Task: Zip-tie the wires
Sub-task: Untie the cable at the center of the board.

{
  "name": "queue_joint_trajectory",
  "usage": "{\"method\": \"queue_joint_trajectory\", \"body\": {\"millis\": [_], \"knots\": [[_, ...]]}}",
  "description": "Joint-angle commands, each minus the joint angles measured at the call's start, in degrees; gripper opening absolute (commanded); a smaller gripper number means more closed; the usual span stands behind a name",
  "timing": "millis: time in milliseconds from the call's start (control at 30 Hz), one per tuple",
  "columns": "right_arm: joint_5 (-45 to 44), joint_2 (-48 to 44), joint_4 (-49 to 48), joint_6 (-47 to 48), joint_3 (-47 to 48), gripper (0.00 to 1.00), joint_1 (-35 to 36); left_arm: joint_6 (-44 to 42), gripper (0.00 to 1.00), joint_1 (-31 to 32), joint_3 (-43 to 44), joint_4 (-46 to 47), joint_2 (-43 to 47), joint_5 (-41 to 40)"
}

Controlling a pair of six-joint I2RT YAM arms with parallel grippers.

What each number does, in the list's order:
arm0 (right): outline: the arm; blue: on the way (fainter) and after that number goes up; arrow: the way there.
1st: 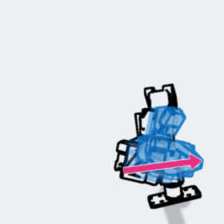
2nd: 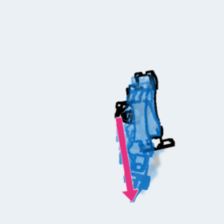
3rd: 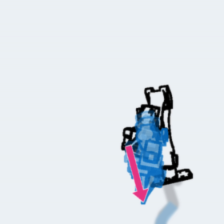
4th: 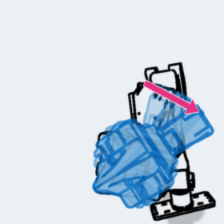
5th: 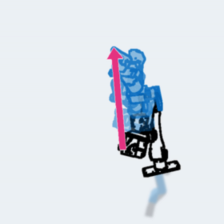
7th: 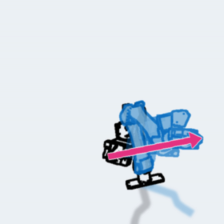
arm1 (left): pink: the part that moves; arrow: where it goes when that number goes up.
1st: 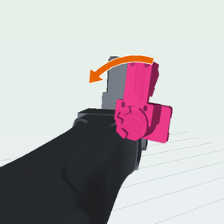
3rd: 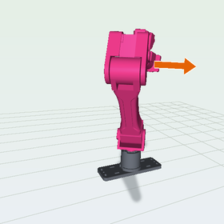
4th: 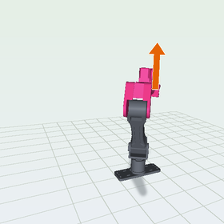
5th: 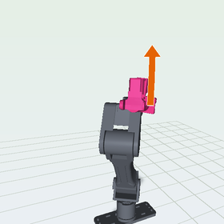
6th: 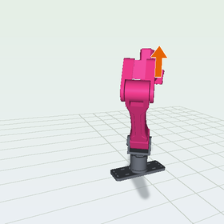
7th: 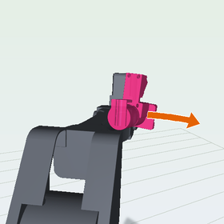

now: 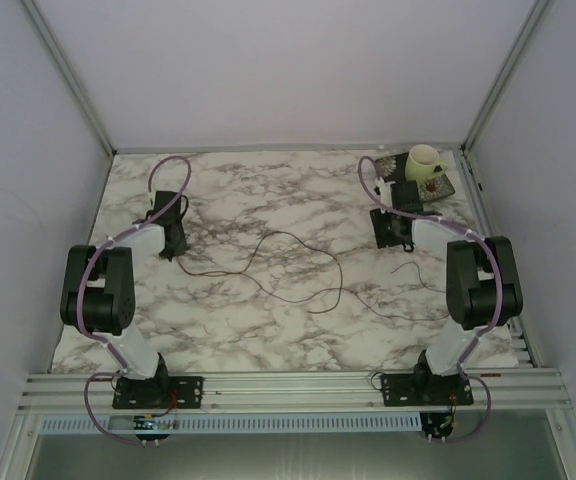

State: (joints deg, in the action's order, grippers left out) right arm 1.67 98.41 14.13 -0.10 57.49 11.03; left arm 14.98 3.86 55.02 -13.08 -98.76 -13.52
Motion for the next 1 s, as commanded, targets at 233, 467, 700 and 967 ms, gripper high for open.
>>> {"method": "queue_joint_trajectory", "body": {"millis": [233, 467, 700, 967], "knots": [[-0.38, -3.43, 0.20, 0.36, 2.80, 0.47, 1.38, -0.74, 0.00, -0.69, -3.43, -8.85, -4.29, 1.67], [2.36, -6.42, 4.64, 2.96, 2.98, 0.47, 1.28, -0.74, 0.00, -0.69, -3.37, -8.72, -4.68, 2.00], [5.02, -4.73, 5.43, 4.43, 1.62, 0.39, 1.30, -0.74, 0.00, -0.68, -3.37, -8.63, -4.86, 2.57], [6.51, -0.92, 4.30, 5.10, 2.26, 0.31, 1.28, -0.75, 0.00, -0.69, -3.60, -8.54, -4.86, 3.10]]}}
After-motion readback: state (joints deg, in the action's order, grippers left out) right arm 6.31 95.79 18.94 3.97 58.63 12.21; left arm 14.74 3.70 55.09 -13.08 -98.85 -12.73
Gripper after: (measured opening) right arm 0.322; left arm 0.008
